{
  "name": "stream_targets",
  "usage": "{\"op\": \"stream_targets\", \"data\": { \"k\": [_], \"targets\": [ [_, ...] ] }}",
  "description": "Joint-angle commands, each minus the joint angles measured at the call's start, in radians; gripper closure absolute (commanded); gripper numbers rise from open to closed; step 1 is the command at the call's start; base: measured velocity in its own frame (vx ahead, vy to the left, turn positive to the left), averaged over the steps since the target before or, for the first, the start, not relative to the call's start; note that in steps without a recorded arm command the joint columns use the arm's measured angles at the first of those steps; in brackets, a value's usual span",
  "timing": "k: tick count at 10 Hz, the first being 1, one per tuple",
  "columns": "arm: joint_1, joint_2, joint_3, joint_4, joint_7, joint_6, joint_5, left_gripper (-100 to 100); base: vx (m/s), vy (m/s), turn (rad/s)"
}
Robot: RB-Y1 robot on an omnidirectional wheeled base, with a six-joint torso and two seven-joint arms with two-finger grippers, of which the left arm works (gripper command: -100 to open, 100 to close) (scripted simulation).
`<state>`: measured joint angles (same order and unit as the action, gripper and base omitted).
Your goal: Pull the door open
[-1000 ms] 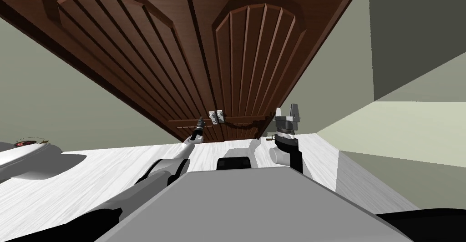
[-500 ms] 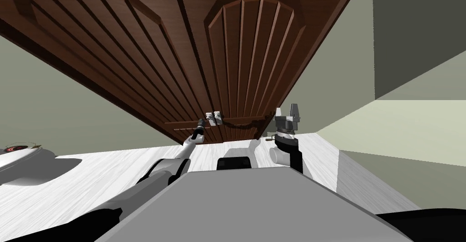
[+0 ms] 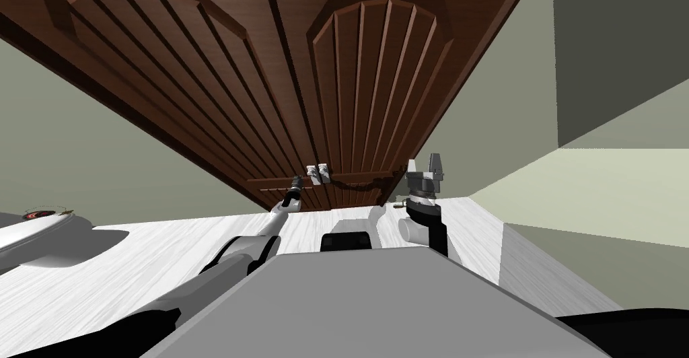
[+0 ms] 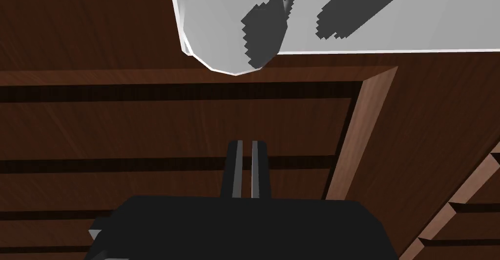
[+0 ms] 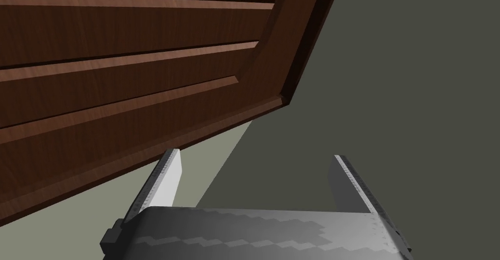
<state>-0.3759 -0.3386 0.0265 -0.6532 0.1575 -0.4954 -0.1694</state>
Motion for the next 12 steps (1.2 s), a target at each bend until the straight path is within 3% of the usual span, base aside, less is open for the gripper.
{"op": "stream_targets", "data": {
  "k": [1, 4, 6, 9, 10, 12],
  "targets": [
    [0.0, -0.007, 0.003, 0.013, 0.003, -0.003, -0.001, -100, -0.17, 0.094, 0.092],
    [-0.003, -0.001, -0.009, 0.007, 0.012, 0.0, 0.004, -100, -0.202, 0.026, -0.019],
    [-0.013, 0.014, -0.026, -0.003, 0.02, 0.001, 0.01, -100, -0.198, -0.045, -0.081],
    [-0.007, 0.014, -0.025, -0.012, 0.018, 0.007, 0.01, -100, -0.058, -0.039, -0.006],
    [0.01, -0.011, -0.002, 0.003, 0.014, 0.005, 0.003, -100, -0.008, 0.072, 0.239],
    [0.021, -0.028, 0.014, 0.012, 0.01, 0.006, -0.001, -100, 0.019, 0.105, 0.143]
  ]
}}
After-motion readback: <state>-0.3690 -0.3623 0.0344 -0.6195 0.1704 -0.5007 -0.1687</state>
